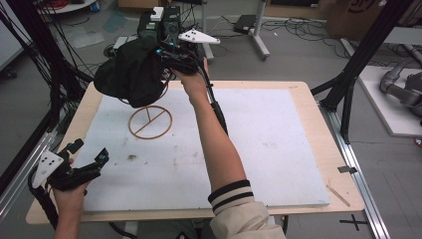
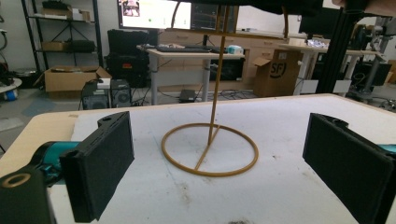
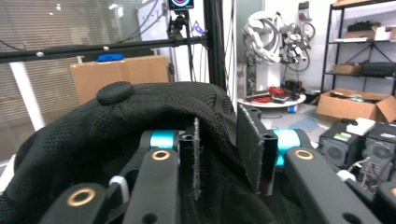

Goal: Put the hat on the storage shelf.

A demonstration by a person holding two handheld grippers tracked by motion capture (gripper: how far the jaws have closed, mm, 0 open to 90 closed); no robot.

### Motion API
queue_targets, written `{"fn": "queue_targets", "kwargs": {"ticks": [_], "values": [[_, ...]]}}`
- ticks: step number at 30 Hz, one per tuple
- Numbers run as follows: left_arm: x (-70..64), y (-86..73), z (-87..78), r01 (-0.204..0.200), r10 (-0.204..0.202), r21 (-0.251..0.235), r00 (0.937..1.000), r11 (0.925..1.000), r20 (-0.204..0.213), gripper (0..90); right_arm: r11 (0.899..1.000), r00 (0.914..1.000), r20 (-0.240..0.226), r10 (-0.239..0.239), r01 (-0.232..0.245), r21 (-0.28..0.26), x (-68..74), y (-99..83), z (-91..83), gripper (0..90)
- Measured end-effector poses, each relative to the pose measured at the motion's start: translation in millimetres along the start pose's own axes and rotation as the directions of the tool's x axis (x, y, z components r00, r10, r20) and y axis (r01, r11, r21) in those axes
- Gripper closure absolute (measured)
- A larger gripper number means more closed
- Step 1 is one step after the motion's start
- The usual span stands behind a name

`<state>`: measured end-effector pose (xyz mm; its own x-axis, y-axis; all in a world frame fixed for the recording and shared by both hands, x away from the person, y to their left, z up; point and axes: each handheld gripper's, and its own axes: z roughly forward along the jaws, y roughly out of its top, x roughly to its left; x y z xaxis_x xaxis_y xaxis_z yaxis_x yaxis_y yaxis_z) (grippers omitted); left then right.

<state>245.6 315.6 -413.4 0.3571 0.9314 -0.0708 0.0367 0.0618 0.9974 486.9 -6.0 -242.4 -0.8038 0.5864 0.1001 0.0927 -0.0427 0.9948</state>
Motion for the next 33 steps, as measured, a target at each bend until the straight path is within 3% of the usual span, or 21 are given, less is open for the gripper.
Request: {"fn": "queue_targets", "kwargs": {"ticks": [7, 13, 24, 32, 33], "values": [[-2.1, 1.3, 0.8, -0.006, 0.006, -0.002, 1.0, 1.0, 0.005, 9.0, 1.0, 0.999, 0.044, 0.009, -0.009, 0.011, -2.6, -1.2, -2.4, 53.8], [-2.4, 1.3, 1.4, -0.005, 0.005, -0.004, 1.0, 1.0, 0.006, 9.0, 0.999, 0.9975, 0.064, 0.03, -0.028, -0.033, -7.0, 3.0, -9.5, 48.6], [-4.5, 1.5, 2.4, -0.012, 0.012, -0.002, 0.9998, 0.9999, 0.012, 9.0, 0.999, 0.9963, 0.085, -0.011, 0.014, -0.038, -7.2, 7.3, -17.2, 40.0], [-5.3, 2.2, 3.0, -0.014, 0.014, -0.004, 0.9998, 0.9999, 0.013, 9.0, 0.998, 0.9928, 0.106, -0.056, 0.06, -0.032, -3.7, 10.5, -23.8, 24.1], [-5.6, 2.3, 3.2, -0.012, 0.012, -0.005, 0.9998, 0.9999, 0.014, 9.0, 0.996, 0.9906, 0.111, -0.08, 0.084, -0.029, -3.1, 10.5, -27.8, 22.2]]}}
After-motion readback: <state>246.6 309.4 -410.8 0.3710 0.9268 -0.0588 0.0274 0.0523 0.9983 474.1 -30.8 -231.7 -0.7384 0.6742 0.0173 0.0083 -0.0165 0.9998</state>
